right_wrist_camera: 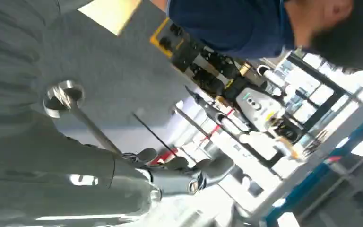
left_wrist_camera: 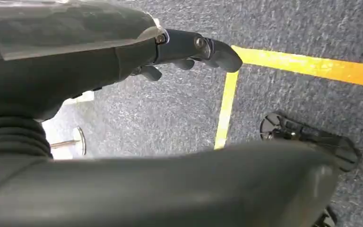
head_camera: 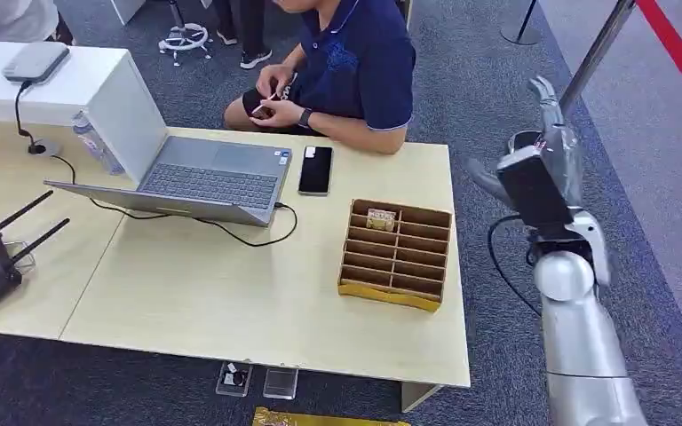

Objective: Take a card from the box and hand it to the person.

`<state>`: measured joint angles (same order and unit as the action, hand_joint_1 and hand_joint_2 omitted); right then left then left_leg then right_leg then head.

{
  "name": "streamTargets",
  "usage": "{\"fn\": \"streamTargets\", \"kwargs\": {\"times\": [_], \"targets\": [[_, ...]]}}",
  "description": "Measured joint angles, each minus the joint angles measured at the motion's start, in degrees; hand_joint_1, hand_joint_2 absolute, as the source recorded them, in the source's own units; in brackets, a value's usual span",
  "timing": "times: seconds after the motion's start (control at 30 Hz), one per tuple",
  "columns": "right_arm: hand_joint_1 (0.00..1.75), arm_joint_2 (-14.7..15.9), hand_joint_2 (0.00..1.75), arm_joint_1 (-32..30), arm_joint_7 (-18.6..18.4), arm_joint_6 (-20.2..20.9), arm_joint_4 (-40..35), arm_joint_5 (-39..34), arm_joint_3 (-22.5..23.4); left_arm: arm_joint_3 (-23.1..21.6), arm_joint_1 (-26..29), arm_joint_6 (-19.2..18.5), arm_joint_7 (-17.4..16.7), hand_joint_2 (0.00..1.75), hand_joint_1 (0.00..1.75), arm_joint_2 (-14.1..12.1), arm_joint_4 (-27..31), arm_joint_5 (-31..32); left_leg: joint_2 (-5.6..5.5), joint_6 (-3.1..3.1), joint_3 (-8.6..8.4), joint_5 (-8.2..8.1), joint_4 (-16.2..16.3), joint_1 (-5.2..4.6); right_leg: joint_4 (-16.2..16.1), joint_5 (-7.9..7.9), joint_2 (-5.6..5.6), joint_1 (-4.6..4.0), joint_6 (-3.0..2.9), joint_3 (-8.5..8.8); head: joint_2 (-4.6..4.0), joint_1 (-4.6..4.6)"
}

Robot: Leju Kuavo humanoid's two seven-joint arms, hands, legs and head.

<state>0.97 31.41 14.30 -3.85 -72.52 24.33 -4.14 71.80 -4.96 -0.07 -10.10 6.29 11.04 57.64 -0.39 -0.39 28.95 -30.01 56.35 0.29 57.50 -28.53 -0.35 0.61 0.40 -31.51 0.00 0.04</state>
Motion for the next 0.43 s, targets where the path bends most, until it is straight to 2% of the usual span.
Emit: {"fn": "streamTargets", "kwargs": {"times": [0.07, 0.17, 0.33, 0.43], "targets": [[0.0, 2.1, 1.75, -3.3, 3.4, 1.0, 0.5, -7.1, 5.6, 0.0, 0.1, 0.0, -0.1, 0.0, 0.0, 0.2, 0.0, 0.0, -0.05, 0.01, 0.04, -0.01, 0.0, 0.0, 0.0, -0.01, -0.06, 0.0, 0.01, 0.04, 0.0, -0.07], [0.0, 5.3, 1.75, -7.4, 7.0, 0.7, 4.6, -11.4, 14.2, 0.0, 0.3, 0.3, -0.3, 0.0, 0.0, 0.4, 0.0, 0.0, -0.09, 0.05, 0.07, -0.05, 0.0, 0.0, 0.0, -0.01, -0.07, 0.01, 0.02, 0.01, 0.0, 0.04], [0.0, 8.4, 1.75, -12.6, 7.3, -0.9, 13.5, -12.2, 24.9, 0.0, 0.3, 0.7, -1.0, 0.0, 0.0, 0.7, 0.0, 0.5, -0.02, 0.03, 0.08, -0.08, 0.0, 0.0, 0.0, -0.01, -0.01, 0.0, 0.02, -0.07, 0.0, 0.0], [0.0, 10.7, 1.75, -15.8, 7.6, -3.1, 23.1, -11.9, 32.3, 0.0, 0.3, 0.4, -1.6, 0.0, 0.0, 0.9, 0.0, 0.9, -0.29, 0.04, 0.1, -0.09, 0.0, 0.0, -0.1, -0.11, -0.29, 0.0, 0.12, 0.05, 0.0, -0.11]]}}
